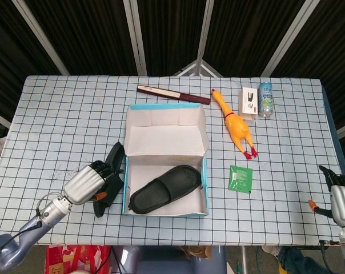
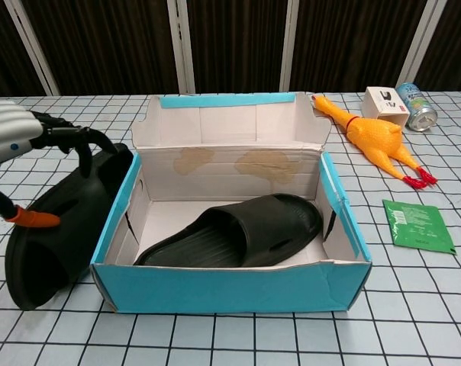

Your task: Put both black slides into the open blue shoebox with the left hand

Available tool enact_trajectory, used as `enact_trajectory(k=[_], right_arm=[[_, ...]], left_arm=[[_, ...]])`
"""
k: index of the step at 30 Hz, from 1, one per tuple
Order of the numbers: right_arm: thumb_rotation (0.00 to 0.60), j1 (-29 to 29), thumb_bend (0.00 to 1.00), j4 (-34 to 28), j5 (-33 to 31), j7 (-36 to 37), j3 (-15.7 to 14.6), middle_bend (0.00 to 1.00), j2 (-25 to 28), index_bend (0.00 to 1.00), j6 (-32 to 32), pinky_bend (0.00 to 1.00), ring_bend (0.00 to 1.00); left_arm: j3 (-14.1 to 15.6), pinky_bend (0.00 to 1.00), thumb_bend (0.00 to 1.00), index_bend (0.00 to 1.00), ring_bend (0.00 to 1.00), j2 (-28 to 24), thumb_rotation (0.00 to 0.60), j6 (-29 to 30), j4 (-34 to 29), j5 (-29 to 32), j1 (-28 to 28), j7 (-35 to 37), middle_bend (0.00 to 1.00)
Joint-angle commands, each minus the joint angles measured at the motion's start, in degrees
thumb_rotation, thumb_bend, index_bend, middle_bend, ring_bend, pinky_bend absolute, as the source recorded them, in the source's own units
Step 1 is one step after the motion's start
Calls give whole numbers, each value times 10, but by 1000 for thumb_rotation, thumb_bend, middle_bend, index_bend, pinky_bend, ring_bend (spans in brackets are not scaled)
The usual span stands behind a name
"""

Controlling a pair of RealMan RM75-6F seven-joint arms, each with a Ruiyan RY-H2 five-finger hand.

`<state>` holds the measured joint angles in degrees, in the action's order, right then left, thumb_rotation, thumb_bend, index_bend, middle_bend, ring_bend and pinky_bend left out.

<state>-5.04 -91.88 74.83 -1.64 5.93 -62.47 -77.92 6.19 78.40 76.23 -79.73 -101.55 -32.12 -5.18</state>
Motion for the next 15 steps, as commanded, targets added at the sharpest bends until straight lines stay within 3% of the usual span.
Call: enact_trajectory(k=[1,7,15], right_arm=[[600,1,226,0,1,2,0,192,1,132,-2,148,243],[600,4,226,-2,1,3,-1,191,2,132,-6,148,243],[600,2,226,-9,-4,-12,-2,191,0,132,1,148,243]], left_arm=[[10,331,147,206,295,-3,600,12,31,14,24,8,401],[16,331,147,200,295,-15,600,42,83,39,68,49,400],[-4,318,147,162,261,-15,599,70,119,48,85,87,345]])
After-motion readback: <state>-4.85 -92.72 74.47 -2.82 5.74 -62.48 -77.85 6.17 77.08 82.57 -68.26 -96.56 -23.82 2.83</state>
